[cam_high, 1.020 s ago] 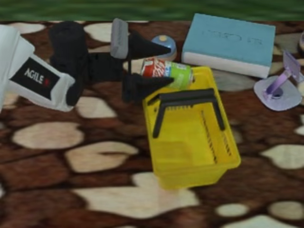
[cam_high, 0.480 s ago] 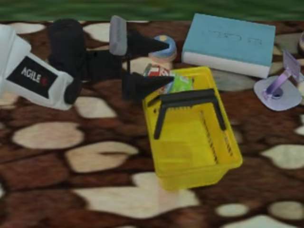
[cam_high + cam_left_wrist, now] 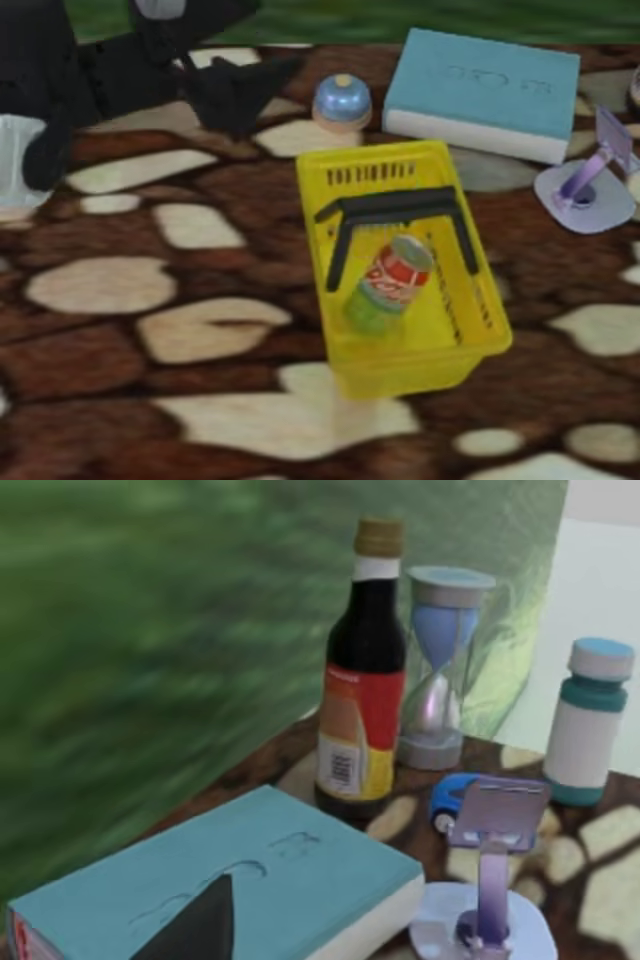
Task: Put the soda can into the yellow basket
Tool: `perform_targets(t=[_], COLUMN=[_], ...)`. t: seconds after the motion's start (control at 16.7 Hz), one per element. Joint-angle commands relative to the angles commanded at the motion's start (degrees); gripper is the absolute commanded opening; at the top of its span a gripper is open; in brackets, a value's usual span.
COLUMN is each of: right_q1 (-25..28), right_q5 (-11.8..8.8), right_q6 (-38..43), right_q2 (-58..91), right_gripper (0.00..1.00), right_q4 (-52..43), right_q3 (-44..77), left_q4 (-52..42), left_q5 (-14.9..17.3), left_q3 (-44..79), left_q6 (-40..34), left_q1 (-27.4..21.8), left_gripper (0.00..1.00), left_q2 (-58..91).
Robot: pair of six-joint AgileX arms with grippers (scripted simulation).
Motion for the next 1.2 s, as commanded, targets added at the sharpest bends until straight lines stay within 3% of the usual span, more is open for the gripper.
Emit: perform_targets(t=[0.78, 1.02, 1.2], right_q1=[20.9, 25.47, 27.41], right_q5=[0.9, 0.86, 0.8], right_q6=[-33.84, -40.93, -43.89], right_q2=[76.45, 91.88, 98.02], right_gripper=[1.0, 1.0, 1.0], right_q4=[-48.54, -58.72, -63.02], right_q3=[74.07, 89.05, 94.77], left_q4=[-35.73, -42.44, -44.98], left_q5=[-40.82, -50.03, -54.07], left_q3=[-43.12, -53.06, -57.25], left_q6=[-1.54, 0.63, 1.95], left_q1=[10.37, 11.96, 12.52], left_gripper=[1.0, 1.0, 1.0], left_q2=[-79.24, -96.91, -103.97])
